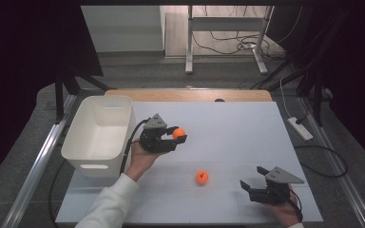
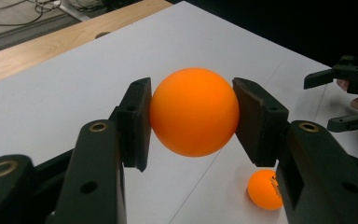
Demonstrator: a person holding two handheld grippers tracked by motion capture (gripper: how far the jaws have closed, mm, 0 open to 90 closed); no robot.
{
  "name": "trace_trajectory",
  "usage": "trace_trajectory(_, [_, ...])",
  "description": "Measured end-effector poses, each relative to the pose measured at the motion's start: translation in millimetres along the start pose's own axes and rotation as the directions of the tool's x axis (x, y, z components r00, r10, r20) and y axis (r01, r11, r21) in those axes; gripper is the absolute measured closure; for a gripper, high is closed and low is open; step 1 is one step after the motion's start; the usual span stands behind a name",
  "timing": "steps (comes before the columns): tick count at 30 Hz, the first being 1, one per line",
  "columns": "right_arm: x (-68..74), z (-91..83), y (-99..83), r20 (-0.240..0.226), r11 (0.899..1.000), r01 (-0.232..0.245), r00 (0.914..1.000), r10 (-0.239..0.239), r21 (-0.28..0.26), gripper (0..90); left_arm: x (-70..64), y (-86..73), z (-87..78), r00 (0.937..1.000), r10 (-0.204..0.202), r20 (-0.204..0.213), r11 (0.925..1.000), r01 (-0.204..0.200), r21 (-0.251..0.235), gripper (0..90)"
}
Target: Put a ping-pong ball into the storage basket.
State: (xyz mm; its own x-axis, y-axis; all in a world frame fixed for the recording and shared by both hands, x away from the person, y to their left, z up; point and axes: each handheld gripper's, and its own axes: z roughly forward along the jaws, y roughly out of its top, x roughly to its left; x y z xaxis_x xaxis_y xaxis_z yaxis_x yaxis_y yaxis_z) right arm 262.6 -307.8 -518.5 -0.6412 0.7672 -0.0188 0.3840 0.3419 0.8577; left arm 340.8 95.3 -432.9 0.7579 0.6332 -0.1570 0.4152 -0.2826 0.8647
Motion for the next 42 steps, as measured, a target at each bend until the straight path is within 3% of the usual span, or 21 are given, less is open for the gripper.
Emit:
trace_trajectory(17, [0.4,0.0,0.2,0.004,1.000,0.004,1.0000,-0.004,0.001,14.5,-0.7,3.3,-14.4,0.9994,-0.027,0.023,0.9988,0.028,-0.040,50.1])
trace_trajectory(42, [1.0,-0.2,0.4,0.006,1.000,0.006,1.0000,-0.006,-0.002,14.6,-8.4,16.5,-40.4,1.0000,0.001,0.009,0.9956,0.000,-0.094,50.1])
